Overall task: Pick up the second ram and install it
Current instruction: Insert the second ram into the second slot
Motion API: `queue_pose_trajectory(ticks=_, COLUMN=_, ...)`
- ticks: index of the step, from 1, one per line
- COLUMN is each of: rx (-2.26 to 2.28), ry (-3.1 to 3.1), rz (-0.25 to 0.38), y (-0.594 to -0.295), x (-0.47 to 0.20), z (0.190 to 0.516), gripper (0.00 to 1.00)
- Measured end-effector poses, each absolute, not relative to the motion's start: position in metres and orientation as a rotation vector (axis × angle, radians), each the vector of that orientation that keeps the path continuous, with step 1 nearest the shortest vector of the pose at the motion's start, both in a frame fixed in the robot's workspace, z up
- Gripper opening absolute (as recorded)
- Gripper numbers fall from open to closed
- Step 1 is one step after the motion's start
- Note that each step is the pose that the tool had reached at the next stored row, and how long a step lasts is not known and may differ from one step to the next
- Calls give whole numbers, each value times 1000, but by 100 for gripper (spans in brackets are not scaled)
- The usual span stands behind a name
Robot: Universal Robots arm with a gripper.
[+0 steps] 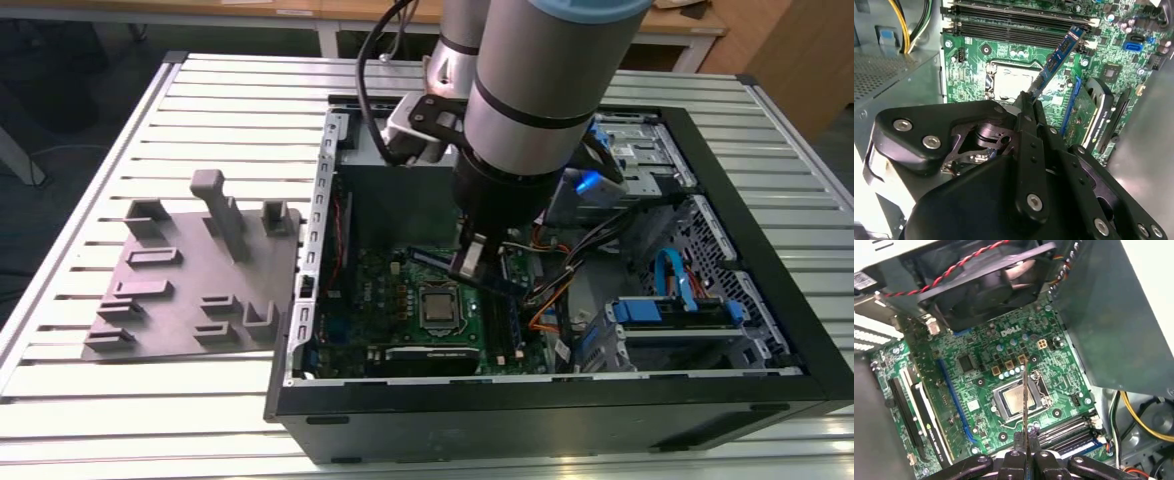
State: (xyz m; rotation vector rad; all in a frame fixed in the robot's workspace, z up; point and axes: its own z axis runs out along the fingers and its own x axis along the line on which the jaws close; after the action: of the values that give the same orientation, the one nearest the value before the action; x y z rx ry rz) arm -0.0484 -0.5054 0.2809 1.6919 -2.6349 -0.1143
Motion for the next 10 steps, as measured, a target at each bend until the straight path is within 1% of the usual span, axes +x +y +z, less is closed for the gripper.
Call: queue_pose_trajectory(ticks=10, rx=1555, ry=-2722, rz=-115, y=-505, x=-48, z=281, gripper=14)
